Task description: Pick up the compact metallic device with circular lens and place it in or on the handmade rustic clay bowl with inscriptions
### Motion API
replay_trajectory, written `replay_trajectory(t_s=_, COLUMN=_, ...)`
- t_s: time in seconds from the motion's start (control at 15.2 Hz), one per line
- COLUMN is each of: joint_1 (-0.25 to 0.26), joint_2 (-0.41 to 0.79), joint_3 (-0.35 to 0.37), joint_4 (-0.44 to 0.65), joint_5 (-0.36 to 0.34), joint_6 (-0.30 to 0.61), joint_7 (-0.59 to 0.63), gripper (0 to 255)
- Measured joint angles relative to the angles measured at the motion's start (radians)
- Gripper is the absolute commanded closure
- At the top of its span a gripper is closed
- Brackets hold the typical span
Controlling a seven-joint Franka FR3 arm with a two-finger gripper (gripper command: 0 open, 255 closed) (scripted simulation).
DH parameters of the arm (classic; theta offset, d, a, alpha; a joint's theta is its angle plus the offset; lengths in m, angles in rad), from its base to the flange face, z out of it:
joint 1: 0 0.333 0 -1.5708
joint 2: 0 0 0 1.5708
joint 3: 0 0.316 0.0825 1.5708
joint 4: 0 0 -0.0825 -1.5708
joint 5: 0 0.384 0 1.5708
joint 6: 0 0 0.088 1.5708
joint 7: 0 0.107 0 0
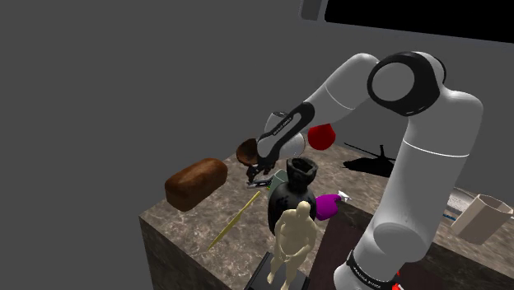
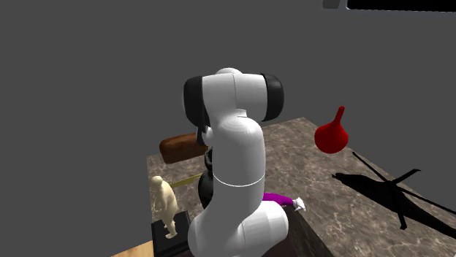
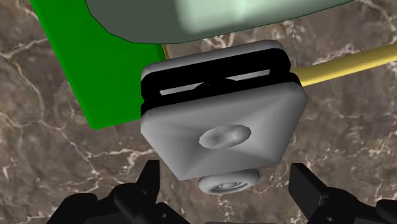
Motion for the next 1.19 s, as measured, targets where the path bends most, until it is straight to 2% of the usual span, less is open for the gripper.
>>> replay_trajectory(t_s=0.26, joint_1=-0.001, joint_2=0.002, joint_3=0.0, joint_4=0.002, joint_5=0.002, joint_6=0.002, joint_7=-0.003, gripper=0)
replay_trajectory(t_s=0.33, joint_1=0.0, joint_2=0.0, joint_3=0.0, joint_4=0.0, joint_5=0.001, joint_6=0.003, joint_7=-0.001, gripper=255)
replay_trajectory(t_s=0.92, joint_1=0.0, joint_2=-0.001, joint_3=-0.001, joint_4=-0.004, joint_5=-0.002, joint_6=-0.002, joint_7=0.001, gripper=255)
replay_trajectory(t_s=0.99, joint_1=0.0, joint_2=-0.002, joint_3=-0.001, joint_4=-0.003, joint_5=-0.002, joint_6=-0.002, joint_7=0.001, gripper=0)
replay_trajectory(t_s=1.06, joint_1=0.0, joint_2=-0.002, joint_3=-0.001, joint_4=-0.003, joint_5=-0.002, joint_6=-0.002, joint_7=0.001, gripper=0)
replay_trajectory(t_s=1.12, joint_1=0.009, joint_2=0.018, joint_3=0.0, joint_4=0.039, joint_5=-0.032, joint_6=-0.052, joint_7=-0.01, gripper=0)
replay_trajectory(t_s=1.19, joint_1=0.024, joint_2=0.051, joint_3=0.006, joint_4=0.104, joint_5=-0.079, joint_6=-0.149, joint_7=-0.034, gripper=0)
